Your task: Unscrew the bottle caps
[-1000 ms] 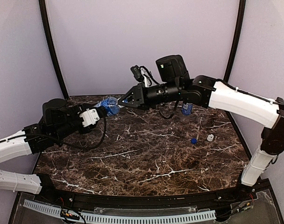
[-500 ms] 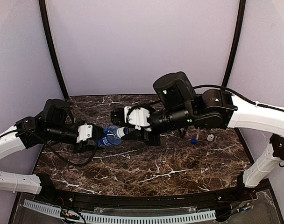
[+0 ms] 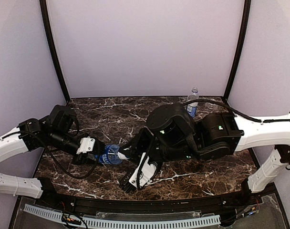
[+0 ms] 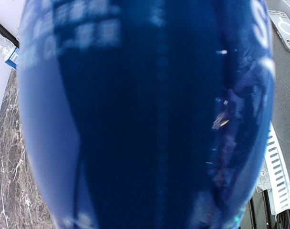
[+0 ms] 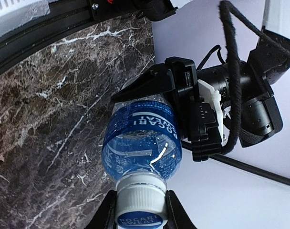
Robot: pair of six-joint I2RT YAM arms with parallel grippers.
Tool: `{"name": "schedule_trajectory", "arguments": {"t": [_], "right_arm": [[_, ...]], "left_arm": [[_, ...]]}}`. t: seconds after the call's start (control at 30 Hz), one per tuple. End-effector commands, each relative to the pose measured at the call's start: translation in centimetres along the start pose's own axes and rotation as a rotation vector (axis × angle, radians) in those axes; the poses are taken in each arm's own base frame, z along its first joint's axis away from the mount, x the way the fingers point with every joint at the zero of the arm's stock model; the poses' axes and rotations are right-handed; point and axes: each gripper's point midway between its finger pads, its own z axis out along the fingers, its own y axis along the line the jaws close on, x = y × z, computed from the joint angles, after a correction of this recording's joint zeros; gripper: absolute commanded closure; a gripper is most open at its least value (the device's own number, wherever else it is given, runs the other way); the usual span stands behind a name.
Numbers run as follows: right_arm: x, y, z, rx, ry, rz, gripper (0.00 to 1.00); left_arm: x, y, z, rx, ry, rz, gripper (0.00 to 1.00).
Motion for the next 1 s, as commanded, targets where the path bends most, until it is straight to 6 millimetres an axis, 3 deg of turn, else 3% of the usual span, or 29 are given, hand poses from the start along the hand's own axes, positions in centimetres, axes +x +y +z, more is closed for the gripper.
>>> {"name": "schedule_trajectory", "arguments": {"t": [0.0, 0.03, 0.1, 0.23, 0.4, 0.53, 0.67, 0.77, 0.83, 0.9, 0.97], "right_arm": [[0.5, -1.2, 0.9, 0.072, 0.086, -0.21, 1.0], [0.6, -1.2, 1.0, 0.073, 0.089, -0.212, 0.99], [0.6, -1.5, 0.9, 0.094, 0.092, -0.202, 0.85], [0.6, -2.6, 0.2, 0.171, 0.087, -0.141, 0.31], [1.2, -3.5, -1.7, 0.251, 0.082, 0.01, 0.02], [1.1, -4.3, -3.3, 0.295, 0.004, 0.297, 0.01], [2.5, -6.7, -5.0, 0.324, -0.118, 0.783, 0.02], [5.9, -9.2, -6.6, 0.343, -0.219, 1.206, 0.01], [9.8, -10.3, -7.4, 0.373, -0.258, 1.535, 0.02], [13.0, -10.2, -7.3, 0.31, -0.35, 1.99, 0.08], [14.4, -9.2, -6.4, 0.222, -0.397, 2.223, 0.11]], "left_arm": [[-1.8, 0.0, -0.6, 0.011, -0.06, 0.003, 0.74], [-1.7, 0.1, -0.6, 0.009, -0.059, 0.003, 0.74], [-1.8, 0.1, -0.6, 0.004, -0.058, 0.001, 0.74], [-1.7, 0.6, -0.7, -0.024, -0.053, -0.007, 0.74], [-1.6, 2.6, -0.8, -0.135, -0.045, -0.02, 0.75], [-1.3, 6.9, -1.6, -0.377, -0.033, -0.061, 0.75], [-1.0, 10.6, -2.9, -0.596, -0.014, -0.035, 0.74], [-0.7, 12.6, -4.0, -0.724, 0.016, -0.012, 0.74], [-0.1, 13.4, -4.3, -0.778, 0.051, 0.005, 0.74], [0.3, 13.7, -4.5, -0.808, 0.076, 0.022, 0.74], [0.6, 13.8, -4.4, -0.812, 0.092, 0.031, 0.74]]}}
